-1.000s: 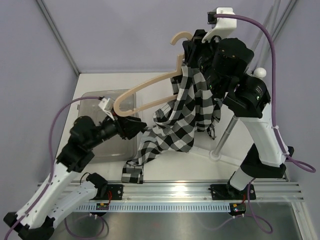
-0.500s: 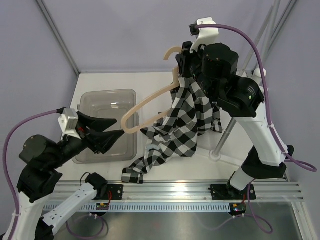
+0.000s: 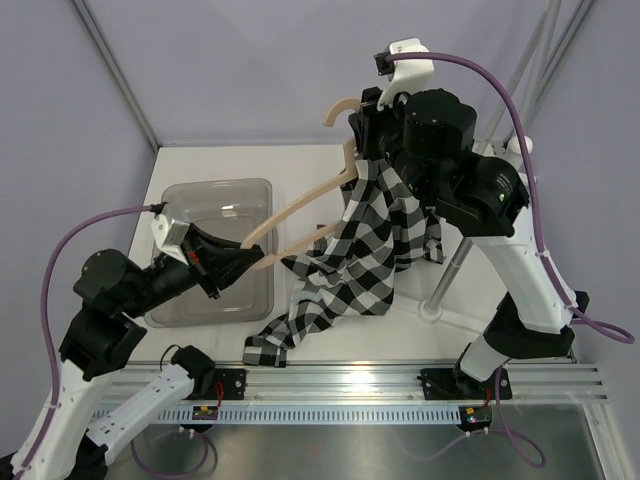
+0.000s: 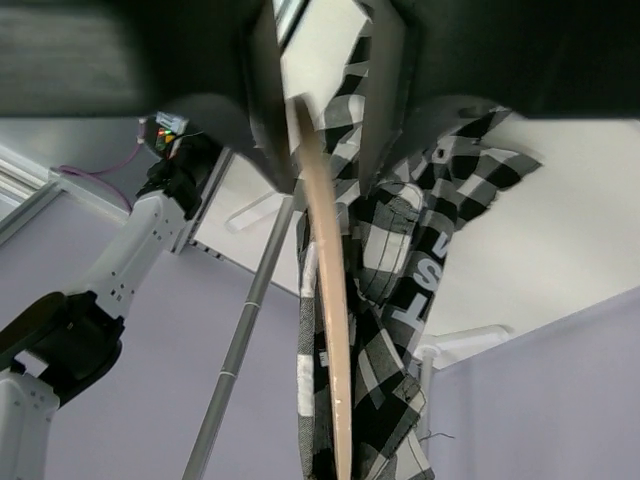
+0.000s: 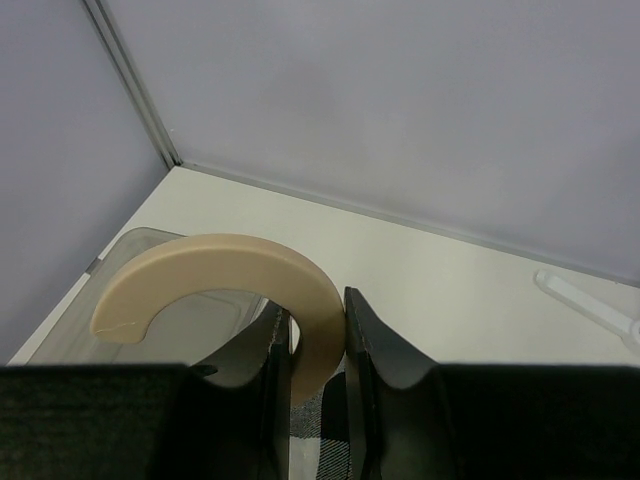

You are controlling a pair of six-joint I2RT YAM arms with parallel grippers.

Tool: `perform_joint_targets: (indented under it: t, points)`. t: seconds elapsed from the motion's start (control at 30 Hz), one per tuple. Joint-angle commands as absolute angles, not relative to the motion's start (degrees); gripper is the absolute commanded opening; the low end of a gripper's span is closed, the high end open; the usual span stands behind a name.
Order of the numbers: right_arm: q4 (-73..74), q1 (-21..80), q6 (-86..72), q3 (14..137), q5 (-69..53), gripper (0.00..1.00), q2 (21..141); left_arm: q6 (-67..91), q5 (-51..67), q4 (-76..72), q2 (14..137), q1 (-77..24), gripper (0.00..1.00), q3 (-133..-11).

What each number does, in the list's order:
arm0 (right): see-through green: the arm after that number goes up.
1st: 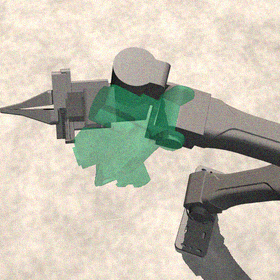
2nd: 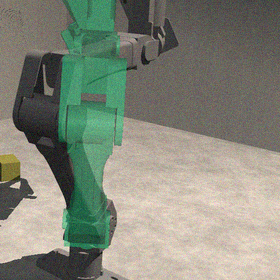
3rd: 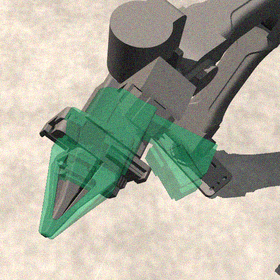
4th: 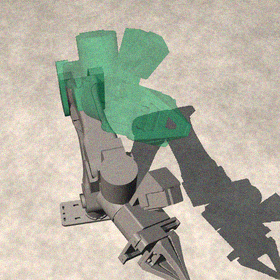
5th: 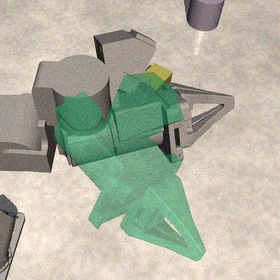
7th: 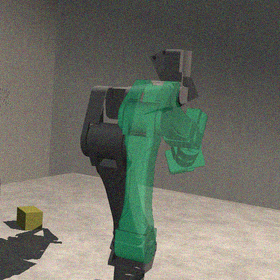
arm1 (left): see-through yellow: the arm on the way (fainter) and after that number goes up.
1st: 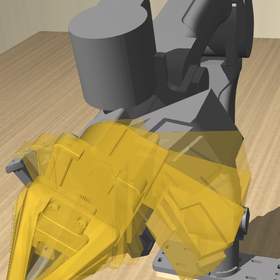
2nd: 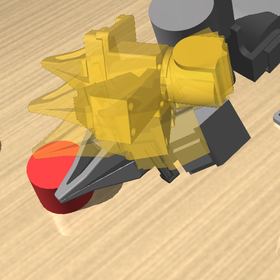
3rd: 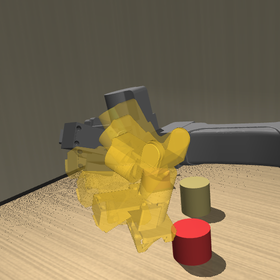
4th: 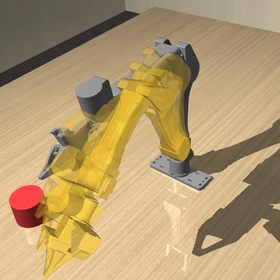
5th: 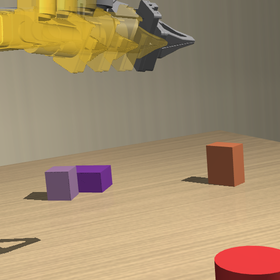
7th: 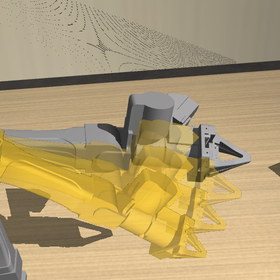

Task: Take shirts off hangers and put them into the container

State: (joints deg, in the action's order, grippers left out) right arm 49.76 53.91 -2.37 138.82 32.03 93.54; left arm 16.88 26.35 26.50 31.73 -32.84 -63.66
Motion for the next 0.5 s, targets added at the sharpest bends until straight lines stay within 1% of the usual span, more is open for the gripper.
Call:
perform_joint_targets:
  t: [0.0,0.03,0.1,0.17,0.2,0.23,0.3,0.37,0.4,0.47]
  points:
    - [48.25,55.19,-0.97,140.01,30.15,0.0,92.64,18.28,31.11,19.44,34.97,-32.87,0.03,-62.23]
    - [48.34,55.28,-0.88,140.01,29.97,0.0,92.64,18.63,31.2,19.42,35.59,-32.96,0.0,-62.14]
    - [48.87,55.46,-0.97,140.1,29.45,0.0,92.55,19.33,30.94,17.5,36.47,-32.96,0.0,-61.35]
    - [49.74,55.46,-0.97,139.84,28.74,0.0,92.2,19.95,26.83,17.23,35.34,-32.96,0.0,-60.56]
    - [50.09,55.46,-0.97,139.66,28.31,0.07,92.02,19.69,25.41,18.1,34.9,-32.87,0.0,-60.56]
    - [50.27,55.55,-1.05,138.7,28.3,0.19,91.24,19.43,23.4,19.41,34.28,-32.87,0.0,-60.99]
    - [50.89,55.55,-1.41,136.42,28.3,0.46,90.18,18.37,19.87,22.22,32.71,-32.87,0.0,-62.05]
    - [51.06,55.63,-2.28,134.66,28.04,0.53,88.16,17.84,17.85,23.72,31.73,-32.87,0.0,-62.75]
    - [51.24,55.63,-2.72,132.82,27.6,0.63,87.46,17.84,17.41,24.95,31.21,-32.87,0.0,-63.01]
    - [51.85,55.72,-4.65,131.23,26.64,0.7,85.17,18.1,17.23,25.4,30.59,-32.96,0.0,-63.11]
